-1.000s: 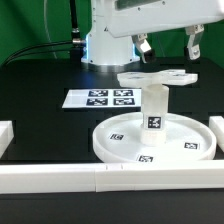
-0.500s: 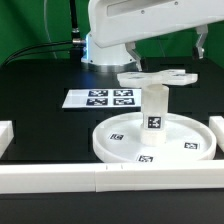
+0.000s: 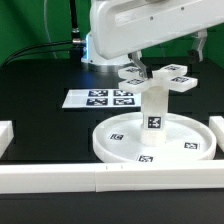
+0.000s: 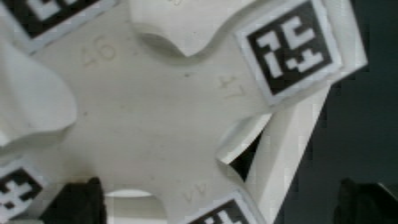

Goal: Assemble round table

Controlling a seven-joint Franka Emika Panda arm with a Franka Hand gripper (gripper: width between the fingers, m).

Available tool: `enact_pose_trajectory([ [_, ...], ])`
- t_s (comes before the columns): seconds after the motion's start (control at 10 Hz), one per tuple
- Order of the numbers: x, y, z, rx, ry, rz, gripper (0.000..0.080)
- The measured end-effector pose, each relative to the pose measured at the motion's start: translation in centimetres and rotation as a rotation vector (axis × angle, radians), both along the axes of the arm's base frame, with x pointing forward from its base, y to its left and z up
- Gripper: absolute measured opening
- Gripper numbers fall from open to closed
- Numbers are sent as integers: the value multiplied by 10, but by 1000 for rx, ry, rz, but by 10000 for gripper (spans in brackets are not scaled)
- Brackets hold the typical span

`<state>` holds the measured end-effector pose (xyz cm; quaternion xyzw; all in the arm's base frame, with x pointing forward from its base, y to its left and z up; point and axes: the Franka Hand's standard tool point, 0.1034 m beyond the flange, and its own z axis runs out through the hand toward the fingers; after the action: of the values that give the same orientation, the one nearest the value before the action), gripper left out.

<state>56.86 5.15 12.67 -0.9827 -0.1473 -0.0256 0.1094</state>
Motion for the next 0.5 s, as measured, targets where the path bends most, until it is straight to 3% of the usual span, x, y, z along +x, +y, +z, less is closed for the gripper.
enact_pose_trajectory([
  [0.5, 3, -3, -5, -56, -96, 548, 649],
])
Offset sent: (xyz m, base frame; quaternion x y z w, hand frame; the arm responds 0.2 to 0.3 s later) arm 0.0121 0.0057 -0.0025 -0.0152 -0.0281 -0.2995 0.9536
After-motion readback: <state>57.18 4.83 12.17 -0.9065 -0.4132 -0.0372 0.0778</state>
